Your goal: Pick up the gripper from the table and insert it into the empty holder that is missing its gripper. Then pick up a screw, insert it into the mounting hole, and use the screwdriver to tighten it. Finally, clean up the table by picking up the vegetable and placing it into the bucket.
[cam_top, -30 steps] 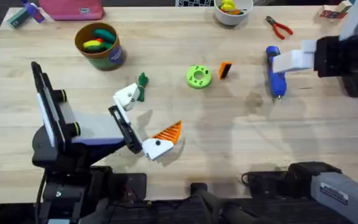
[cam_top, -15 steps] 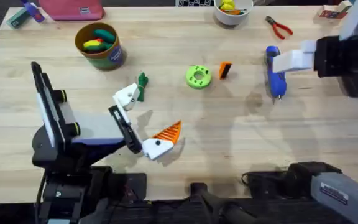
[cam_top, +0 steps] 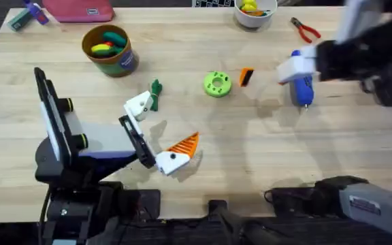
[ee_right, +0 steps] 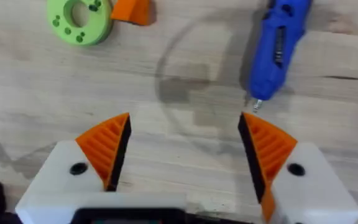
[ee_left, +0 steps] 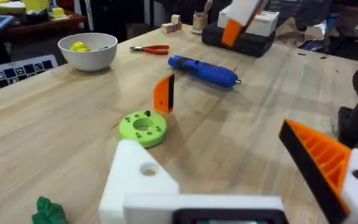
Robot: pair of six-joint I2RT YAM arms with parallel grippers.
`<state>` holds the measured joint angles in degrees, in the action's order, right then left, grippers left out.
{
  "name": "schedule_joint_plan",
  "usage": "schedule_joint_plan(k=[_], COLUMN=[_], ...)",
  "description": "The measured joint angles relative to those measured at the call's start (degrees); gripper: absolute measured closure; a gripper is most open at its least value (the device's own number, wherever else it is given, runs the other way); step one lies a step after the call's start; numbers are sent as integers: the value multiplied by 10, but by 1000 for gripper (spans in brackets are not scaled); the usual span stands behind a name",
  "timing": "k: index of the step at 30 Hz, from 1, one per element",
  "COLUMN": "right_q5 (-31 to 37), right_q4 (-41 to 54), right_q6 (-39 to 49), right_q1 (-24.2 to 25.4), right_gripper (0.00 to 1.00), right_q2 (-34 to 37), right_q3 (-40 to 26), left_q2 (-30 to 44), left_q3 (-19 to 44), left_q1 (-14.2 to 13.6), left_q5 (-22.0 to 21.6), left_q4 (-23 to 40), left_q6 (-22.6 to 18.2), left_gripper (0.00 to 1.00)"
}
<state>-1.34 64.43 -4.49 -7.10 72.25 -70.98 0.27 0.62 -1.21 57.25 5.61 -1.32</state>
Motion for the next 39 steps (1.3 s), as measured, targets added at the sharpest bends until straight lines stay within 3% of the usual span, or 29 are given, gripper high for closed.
schedule_joint_plan(k=[8, 15, 39], right_q5=[0, 0, 20], right_q4=[41, 59, 41], right_q6=[-97, -125, -130], right_q1=[-64, -114, -125], right_gripper=[8, 8, 55], right_q2=[172, 279, 402], right_q3=[-143, -264, -275], left_q2=[0, 0, 0], left_q3=[0, 0, 0], left_q1=[0, 0, 0], left_q5=[0, 0, 0], left_q4=[0, 0, 0], left_q6=[0, 0, 0], left_gripper=[15, 15, 14])
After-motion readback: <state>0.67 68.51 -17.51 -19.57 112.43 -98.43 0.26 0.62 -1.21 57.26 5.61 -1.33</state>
